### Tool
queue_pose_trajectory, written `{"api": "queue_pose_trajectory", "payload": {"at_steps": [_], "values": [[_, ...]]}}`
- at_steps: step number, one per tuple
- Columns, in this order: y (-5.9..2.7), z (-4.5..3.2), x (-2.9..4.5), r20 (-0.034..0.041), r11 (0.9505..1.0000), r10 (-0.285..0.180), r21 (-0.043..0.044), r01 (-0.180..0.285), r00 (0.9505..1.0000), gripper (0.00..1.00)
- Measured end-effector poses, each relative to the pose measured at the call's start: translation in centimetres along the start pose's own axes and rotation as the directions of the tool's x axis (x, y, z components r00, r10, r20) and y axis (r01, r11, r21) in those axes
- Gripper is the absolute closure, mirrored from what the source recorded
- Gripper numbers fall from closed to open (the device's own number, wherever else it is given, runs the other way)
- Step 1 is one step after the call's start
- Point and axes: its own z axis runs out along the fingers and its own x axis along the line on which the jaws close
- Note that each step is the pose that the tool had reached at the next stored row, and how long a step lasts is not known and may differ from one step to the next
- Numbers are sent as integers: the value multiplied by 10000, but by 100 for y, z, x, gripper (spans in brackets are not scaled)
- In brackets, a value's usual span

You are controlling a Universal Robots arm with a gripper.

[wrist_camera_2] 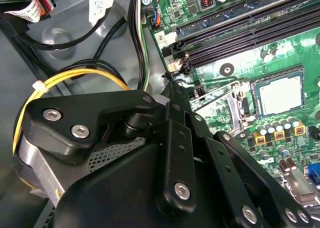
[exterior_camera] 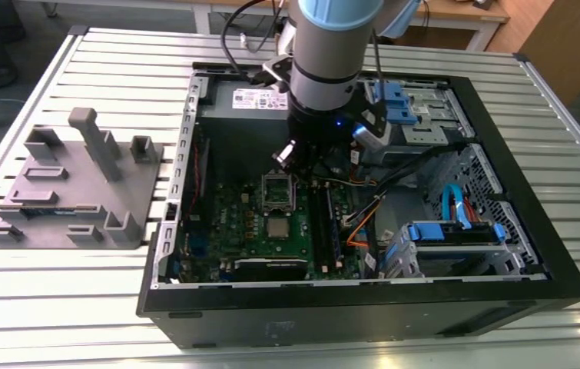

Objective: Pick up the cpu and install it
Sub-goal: 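Close the cpu cover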

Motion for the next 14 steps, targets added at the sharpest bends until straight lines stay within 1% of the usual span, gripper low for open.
{"api": "queue_pose_trajectory", "payload": {"at_steps": [5,14], "values": [[21,22,18,4,10000,-1,3,1,10000,89],[23,28,6,5,10000,-1,4,1,10000,89]]}}
